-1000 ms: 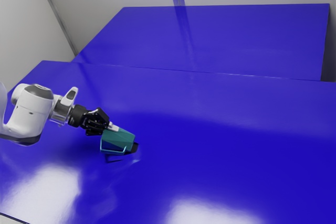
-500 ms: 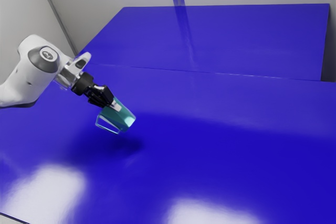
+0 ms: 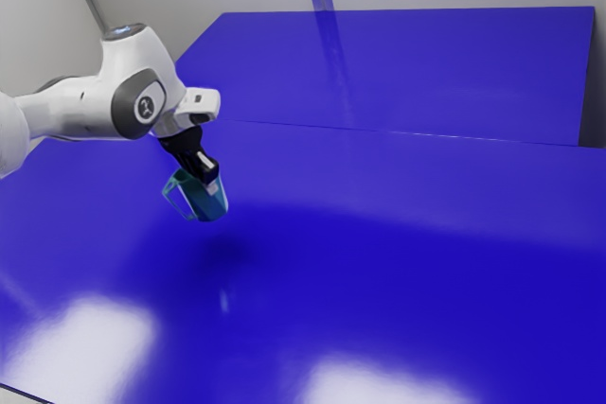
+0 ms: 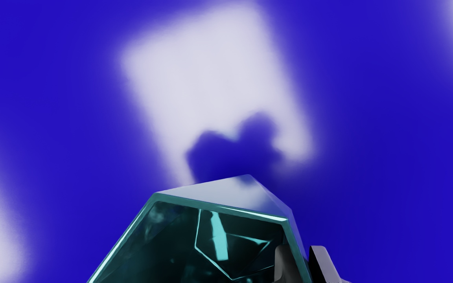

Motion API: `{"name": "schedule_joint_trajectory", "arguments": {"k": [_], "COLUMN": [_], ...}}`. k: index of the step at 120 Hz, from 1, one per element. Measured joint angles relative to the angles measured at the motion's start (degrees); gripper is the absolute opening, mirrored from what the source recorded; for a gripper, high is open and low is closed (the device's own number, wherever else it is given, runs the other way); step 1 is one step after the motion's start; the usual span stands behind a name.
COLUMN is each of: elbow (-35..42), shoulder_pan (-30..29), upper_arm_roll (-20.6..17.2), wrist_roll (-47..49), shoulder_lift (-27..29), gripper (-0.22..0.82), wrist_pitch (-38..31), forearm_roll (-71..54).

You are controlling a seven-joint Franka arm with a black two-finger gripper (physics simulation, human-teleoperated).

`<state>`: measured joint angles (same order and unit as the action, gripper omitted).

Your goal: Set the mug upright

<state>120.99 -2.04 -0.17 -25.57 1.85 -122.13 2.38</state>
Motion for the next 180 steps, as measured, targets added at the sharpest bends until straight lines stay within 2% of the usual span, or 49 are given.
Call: {"name": "schedule_joint_trajectory", "arguments": {"k": [35,69,74,95,113,129,160,180], "elbow": [1.1,2.27,2.31,2.34,2.27,-1.43,-20.78,-28.57], "shoulder_pan": [0.08,0.49,0.48,0.47,0.47,0.58,0.3,0.36], "upper_arm_roll": [-0.34,-0.36,-0.38,-0.51,-0.54,-0.37,-0.27,-0.31], "wrist_roll": [4.58,7.52,7.82,8.55,8.92,9.04,9.35,9.57], "shoulder_lift": [-5.89,-8.34,-8.41,-8.14,-5.61,-4.22,-6.96,-7.65], "gripper": [-0.18,-0.18,-0.13,0.25,0.43,0.51,0.58,0.59], "wrist_pitch": [-5.45,-8.81,-9.03,-9.46,-8.98,-5.64,8.7,17.16], "forearm_roll": [-2.22,-2.57,-2.45,-1.93,-1.59,-0.22,1.82,2.04]}}
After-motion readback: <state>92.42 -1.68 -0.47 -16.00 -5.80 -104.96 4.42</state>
